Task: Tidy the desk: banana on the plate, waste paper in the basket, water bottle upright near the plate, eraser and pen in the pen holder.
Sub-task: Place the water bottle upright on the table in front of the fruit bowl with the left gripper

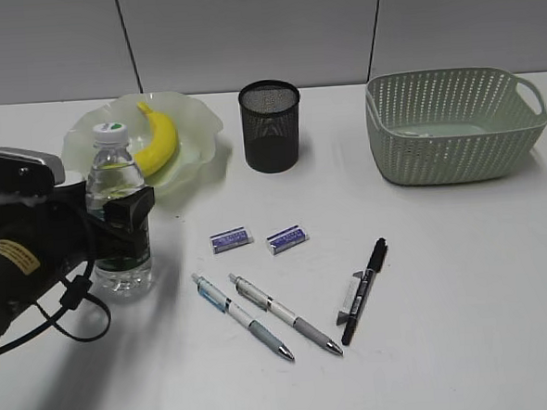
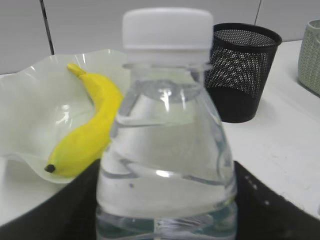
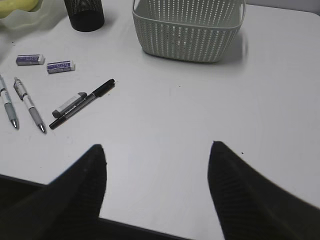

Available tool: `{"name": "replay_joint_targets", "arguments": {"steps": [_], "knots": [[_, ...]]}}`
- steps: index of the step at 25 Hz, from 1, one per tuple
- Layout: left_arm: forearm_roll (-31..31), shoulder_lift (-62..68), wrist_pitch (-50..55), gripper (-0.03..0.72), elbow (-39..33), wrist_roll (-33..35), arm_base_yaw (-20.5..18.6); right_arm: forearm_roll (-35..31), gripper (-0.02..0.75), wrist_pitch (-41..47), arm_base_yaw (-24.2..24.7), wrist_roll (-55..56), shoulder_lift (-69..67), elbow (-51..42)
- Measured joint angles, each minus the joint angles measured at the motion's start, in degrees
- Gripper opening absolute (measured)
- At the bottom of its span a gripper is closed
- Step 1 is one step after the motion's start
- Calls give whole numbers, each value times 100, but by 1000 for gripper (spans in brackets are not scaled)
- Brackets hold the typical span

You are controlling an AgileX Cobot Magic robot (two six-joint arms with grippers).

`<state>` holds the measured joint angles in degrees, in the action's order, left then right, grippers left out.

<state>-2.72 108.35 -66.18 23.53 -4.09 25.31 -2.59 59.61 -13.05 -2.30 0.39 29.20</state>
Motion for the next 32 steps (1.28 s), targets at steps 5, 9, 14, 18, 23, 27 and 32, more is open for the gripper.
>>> {"name": "replay_joint_targets", "arguments": {"steps": [5, 9, 14, 18, 23, 27, 32], "knots": [[0, 41, -128, 505, -57, 24, 0, 0, 503, 0, 0, 0, 0, 0], [0, 41, -254, 505, -179, 24, 0, 0, 503, 0, 0, 0, 0, 0], [9, 36, -387, 505, -309, 39, 0, 0, 503, 0, 0, 0, 0, 0], [35, 36, -453, 505, -376, 39, 0, 0, 503, 0, 0, 0, 0, 0], [59, 36, -488, 508, -402, 39, 0, 0, 503, 0, 0, 0, 0, 0], [59, 36, -488, 530, -402, 39, 0, 0, 503, 0, 0, 0, 0, 0], [59, 36, -488, 531, -402, 39, 0, 0, 503, 0, 0, 0, 0, 0]]}}
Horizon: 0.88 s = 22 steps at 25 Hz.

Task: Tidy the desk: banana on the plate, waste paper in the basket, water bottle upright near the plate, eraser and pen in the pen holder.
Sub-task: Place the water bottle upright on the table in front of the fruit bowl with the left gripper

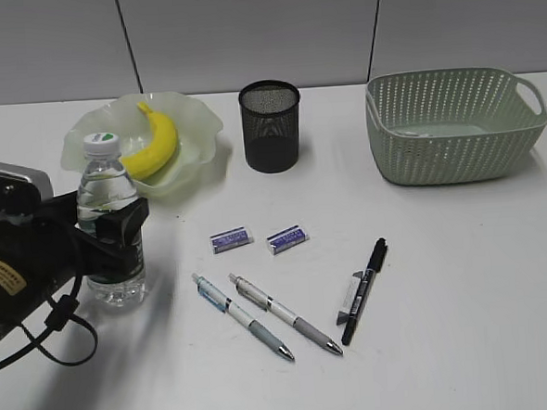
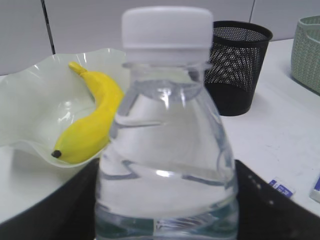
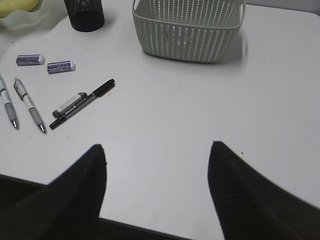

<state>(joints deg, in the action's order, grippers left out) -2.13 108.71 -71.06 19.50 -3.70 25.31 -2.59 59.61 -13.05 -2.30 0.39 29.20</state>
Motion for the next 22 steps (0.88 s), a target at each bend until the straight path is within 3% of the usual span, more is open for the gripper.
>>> {"name": "replay_joint_targets", "arguments": {"steps": [22], "knots": [[-22, -62, -248, 533, -385, 0, 0, 0, 503, 0, 0, 0, 0, 0]]}}
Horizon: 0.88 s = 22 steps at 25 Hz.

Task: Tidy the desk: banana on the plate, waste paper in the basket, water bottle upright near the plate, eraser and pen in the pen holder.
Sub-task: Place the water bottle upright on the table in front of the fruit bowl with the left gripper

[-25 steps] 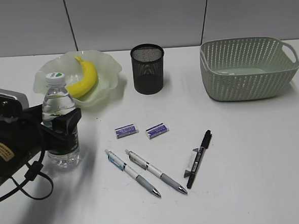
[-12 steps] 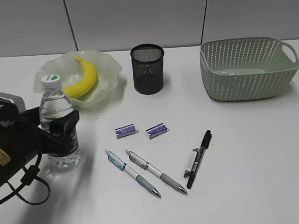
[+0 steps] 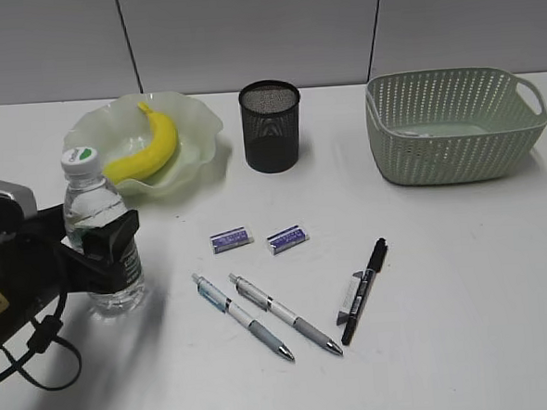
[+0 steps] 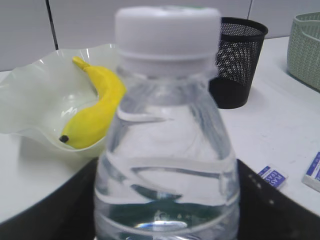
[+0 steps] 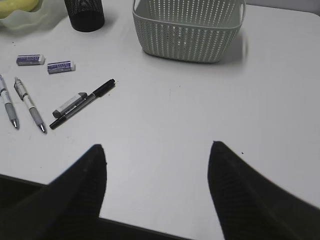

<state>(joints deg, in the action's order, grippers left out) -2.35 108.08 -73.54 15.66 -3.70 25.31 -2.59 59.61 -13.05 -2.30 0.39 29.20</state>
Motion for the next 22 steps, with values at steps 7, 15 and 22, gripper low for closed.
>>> {"name": "replay_joint_targets", "arguments": {"steps": [7, 15, 22], "knots": [[35, -168, -18, 538, -323, 0, 0, 0, 503, 0, 0, 0, 0, 0], [-82, -703, 467, 554, -566, 0, 0, 0, 503, 0, 0, 0, 0, 0], [-126, -972, 495, 559, -656, 0, 0, 0, 503, -4, 0, 0, 0, 0]]}}
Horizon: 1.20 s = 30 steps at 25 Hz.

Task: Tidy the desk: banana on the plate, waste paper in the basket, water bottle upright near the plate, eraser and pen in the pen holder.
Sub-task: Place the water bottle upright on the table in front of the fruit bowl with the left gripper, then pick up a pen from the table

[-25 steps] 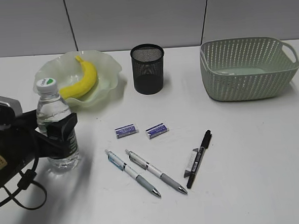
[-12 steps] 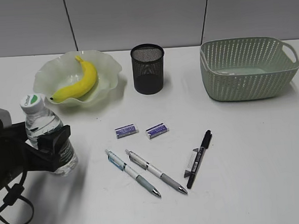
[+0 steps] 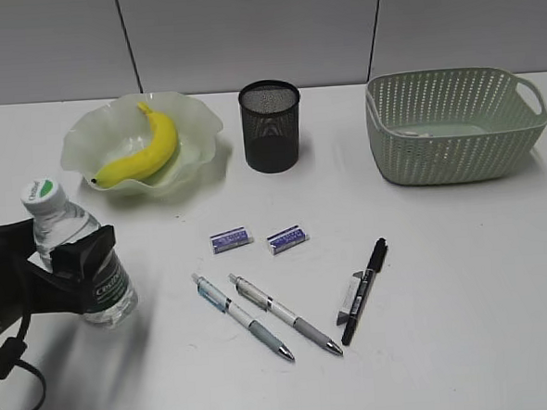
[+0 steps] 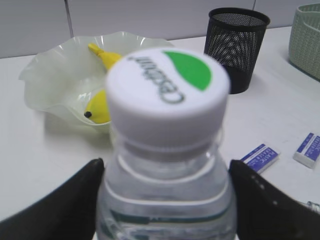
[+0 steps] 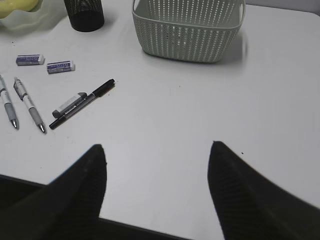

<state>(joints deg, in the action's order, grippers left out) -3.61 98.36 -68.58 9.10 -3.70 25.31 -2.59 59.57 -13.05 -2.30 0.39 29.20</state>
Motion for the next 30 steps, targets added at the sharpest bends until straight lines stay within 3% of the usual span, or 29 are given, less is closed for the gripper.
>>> {"name": "replay_joint_targets", "arguments": {"steps": [11, 20, 24, 27, 30], "knots": [[109, -166, -45, 617, 6, 0, 0, 0, 503, 0, 0, 0, 0, 0], [-238, -1903, -53, 611, 6, 0, 0, 0, 502, 0, 0, 0, 0, 0], [-700, -2894, 61, 602, 6, 0, 0, 0, 502, 0, 0, 0, 0, 0], [-1146, -3715, 1362, 595, 94, 32, 0, 0, 502, 0, 0, 0, 0, 0], [-1215, -4487, 3636, 592, 579, 329, 0, 0, 502, 0, 0, 0, 0, 0]]}}
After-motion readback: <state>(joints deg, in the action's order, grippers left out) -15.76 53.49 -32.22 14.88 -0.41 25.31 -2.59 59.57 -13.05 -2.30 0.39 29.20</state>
